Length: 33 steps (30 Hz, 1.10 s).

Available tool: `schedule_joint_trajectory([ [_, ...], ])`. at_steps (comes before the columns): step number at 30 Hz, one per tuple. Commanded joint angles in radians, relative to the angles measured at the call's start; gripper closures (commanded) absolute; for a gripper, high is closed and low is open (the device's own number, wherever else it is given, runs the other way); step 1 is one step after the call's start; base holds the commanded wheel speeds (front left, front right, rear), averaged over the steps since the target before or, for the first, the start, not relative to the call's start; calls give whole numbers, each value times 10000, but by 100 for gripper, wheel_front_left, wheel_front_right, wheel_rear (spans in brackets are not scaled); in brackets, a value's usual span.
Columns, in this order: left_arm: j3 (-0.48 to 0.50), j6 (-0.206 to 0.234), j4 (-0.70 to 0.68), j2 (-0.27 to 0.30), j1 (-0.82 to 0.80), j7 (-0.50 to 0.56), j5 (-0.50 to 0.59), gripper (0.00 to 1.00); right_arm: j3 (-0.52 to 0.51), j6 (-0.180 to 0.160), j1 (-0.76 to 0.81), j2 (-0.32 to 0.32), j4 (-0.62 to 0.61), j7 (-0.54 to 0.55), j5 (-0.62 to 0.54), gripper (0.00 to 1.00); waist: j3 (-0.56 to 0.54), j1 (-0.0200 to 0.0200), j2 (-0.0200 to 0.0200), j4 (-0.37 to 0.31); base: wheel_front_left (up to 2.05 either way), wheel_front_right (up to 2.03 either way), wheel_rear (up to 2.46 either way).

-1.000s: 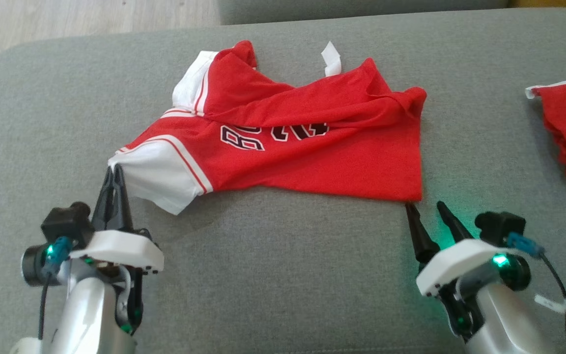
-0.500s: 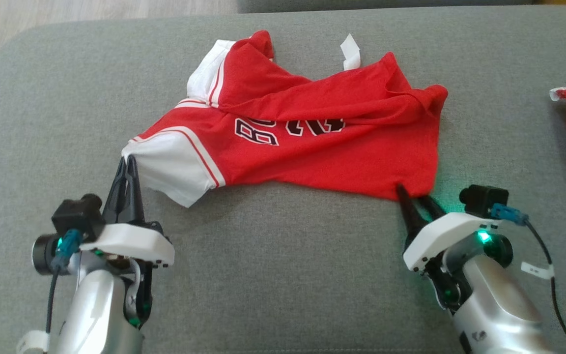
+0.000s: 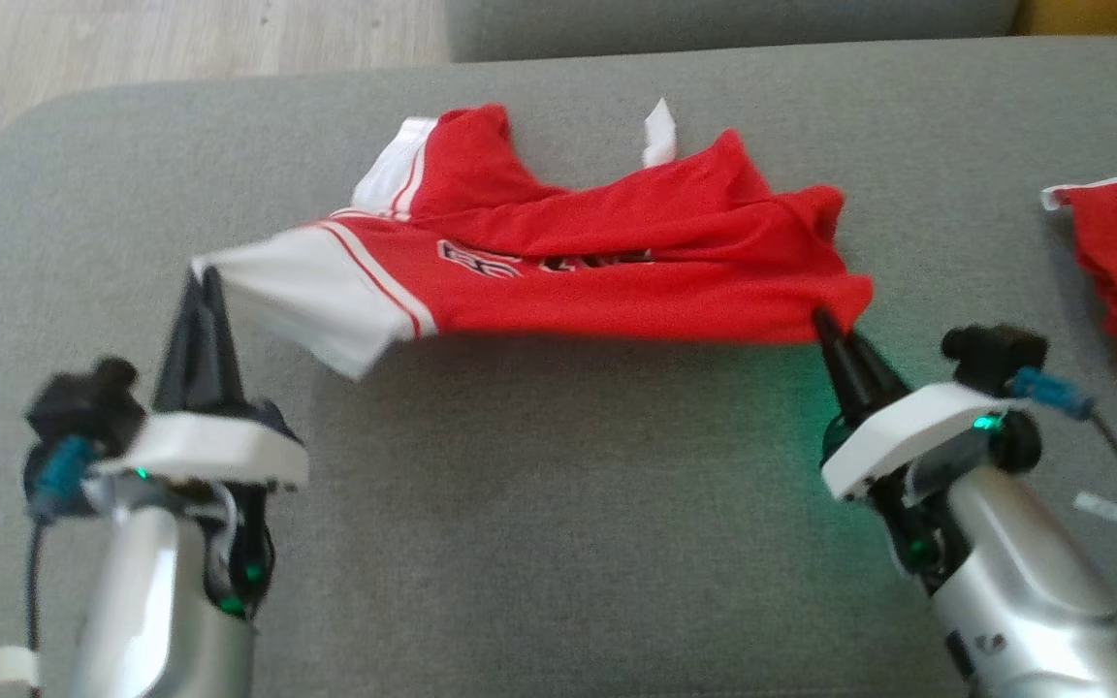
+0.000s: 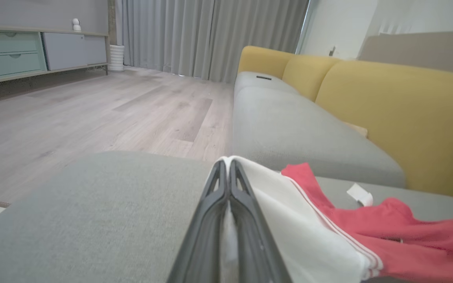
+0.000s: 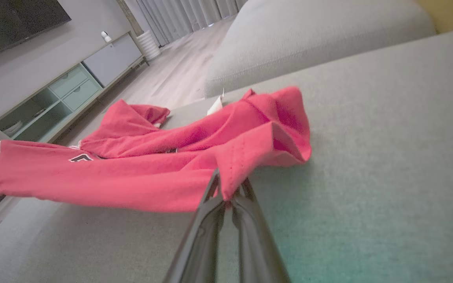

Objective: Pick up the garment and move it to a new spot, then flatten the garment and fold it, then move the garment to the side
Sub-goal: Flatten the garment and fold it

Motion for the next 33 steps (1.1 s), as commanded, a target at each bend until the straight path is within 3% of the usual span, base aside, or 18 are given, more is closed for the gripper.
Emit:
schedule_joint_trajectory([
  [1,502,-83,-591,166,-805,-124,-120,100,270,-9,-403,-279,-795,-23,130,100,-142,0,0,-105,0,0,0],
  [10,1001,-645,-1361,166,-2445,-124,-837,100,352,-9,-1498,-1573,-3335,887,279,100,-745,0,0,-327,0,0,0],
  [17,1247,-789,-1770,212,-3761,-120,-1228,100,95,-9,-2352,-1917,-4596,1550,279,100,-1372,0,0,-441,0,0,0],
  [26,1562,-633,-3342,463,-3882,627,-1664,100,-1232,-9,-1924,-1530,-6318,3010,74,100,-1774,0,0,-615,0,0,0],
  [33,1723,-529,-4065,794,-3670,1574,-1903,100,-2406,-9,-1595,-932,-7639,4603,-528,100,-980,0,0,-702,0,0,0],
])
